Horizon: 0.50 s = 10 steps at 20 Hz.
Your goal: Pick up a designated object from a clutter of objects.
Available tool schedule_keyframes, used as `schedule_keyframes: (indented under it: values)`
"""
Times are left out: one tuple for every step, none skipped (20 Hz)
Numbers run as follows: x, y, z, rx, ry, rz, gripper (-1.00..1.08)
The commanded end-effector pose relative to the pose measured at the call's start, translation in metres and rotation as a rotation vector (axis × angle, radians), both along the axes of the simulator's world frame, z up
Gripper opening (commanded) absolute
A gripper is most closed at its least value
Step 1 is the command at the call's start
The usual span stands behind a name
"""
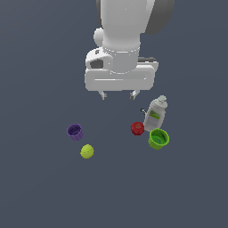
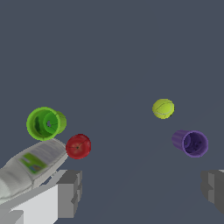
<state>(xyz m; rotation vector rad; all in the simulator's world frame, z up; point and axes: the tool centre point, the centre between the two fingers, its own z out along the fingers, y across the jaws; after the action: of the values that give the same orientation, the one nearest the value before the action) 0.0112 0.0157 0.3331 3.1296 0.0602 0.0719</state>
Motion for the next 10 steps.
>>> schedule_keyframes:
  values:
    - [0.000, 0.000, 0.000, 0.000, 0.000, 0.000, 1.00]
    - [0.000, 0.000, 0.000, 0.001, 0.001, 0.000, 1.00]
    - [0.000, 0.001, -0.001, 0.002, 0.002, -0.001, 1.00]
    - [0.000, 0.003, -0.001, 0.005, 0.004, -0.002, 1.00]
    - [0.000, 0.005, -0.002, 0.008, 0.008, -0.004, 1.00]
    - [0.001, 0.008, -0.004, 0.013, 0.012, -0.007, 1.00]
    - [0.001, 0.011, -0.005, 0.017, 0.016, -0.010, 1.00]
    - [0.000, 0.013, -0.005, 0.020, 0.019, -0.013, 1.00]
    - [0.000, 0.014, -0.005, 0.022, 0.021, -0.015, 1.00]
    - [0.000, 0.015, -0.005, 0.023, 0.022, -0.016, 1.00]
